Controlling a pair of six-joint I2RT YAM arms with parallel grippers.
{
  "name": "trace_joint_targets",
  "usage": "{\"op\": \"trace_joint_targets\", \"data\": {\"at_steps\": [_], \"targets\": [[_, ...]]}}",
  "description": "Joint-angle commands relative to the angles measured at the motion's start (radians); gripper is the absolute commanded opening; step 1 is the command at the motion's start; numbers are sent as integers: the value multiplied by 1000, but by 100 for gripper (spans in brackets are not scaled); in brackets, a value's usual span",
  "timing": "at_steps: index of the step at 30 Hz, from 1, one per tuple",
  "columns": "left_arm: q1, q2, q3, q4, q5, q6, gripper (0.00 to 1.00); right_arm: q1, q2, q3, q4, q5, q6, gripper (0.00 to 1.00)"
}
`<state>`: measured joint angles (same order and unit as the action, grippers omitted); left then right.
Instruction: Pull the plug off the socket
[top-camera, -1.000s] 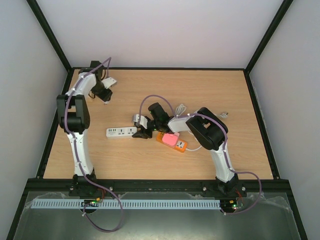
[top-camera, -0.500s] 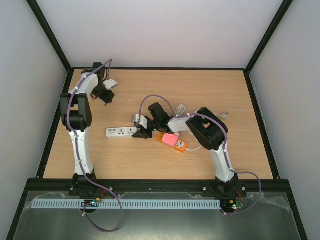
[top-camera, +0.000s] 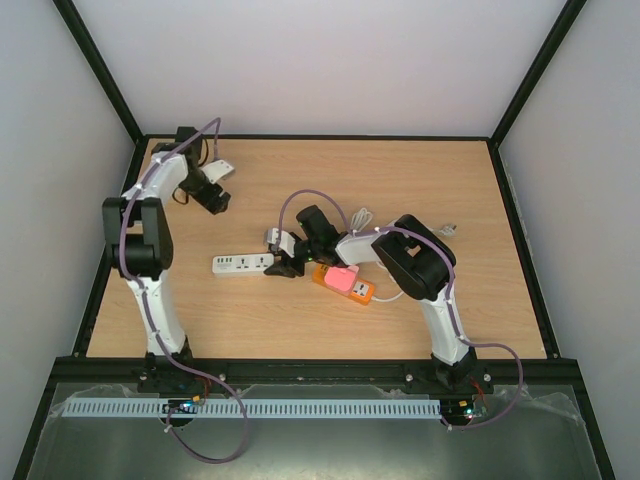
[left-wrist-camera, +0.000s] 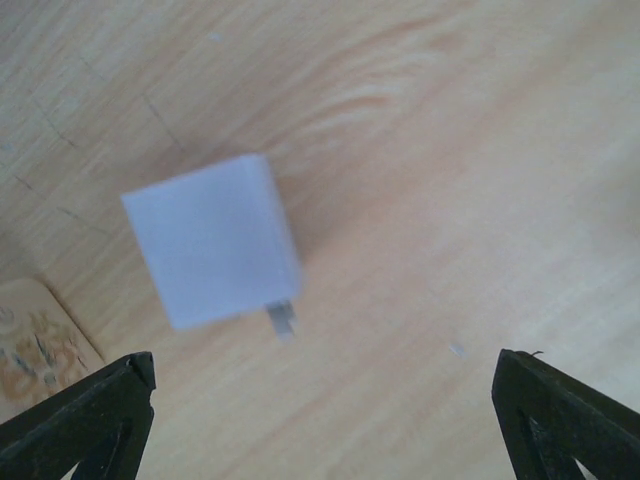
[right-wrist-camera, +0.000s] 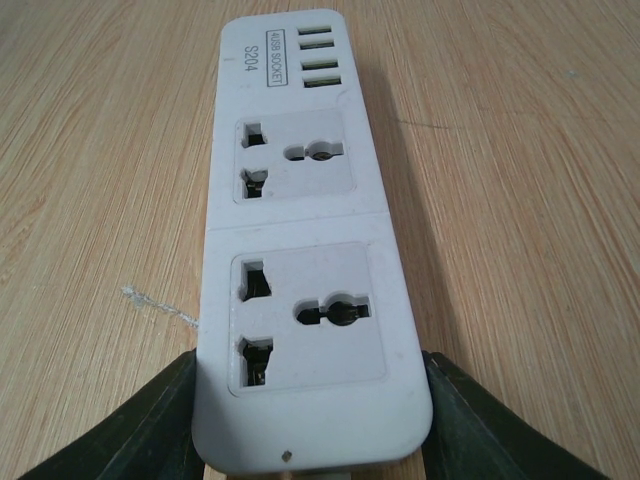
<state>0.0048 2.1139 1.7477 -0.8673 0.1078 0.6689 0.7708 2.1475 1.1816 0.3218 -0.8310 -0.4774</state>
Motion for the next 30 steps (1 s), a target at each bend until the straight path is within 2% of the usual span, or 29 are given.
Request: {"op": "trace_joint_targets", "data": {"at_steps": [1,8,12,22,30], "targets": [[0,-183,-165,50,91,95,95,-4,31,7,11,19,18,54],[14,-336,-354,36,205,222,95,-4,34,18,4,20,24,80],[25,-379,-408,11,252,269,94,-4,28,36,-4,10,40,86],[58,-438,-508,-1,346,357,94,-5,-1,111,-96,-12,40,94],[128,-446,-553,-38,444,474,93,-13,-44,196,-184,-10,54,98]]}}
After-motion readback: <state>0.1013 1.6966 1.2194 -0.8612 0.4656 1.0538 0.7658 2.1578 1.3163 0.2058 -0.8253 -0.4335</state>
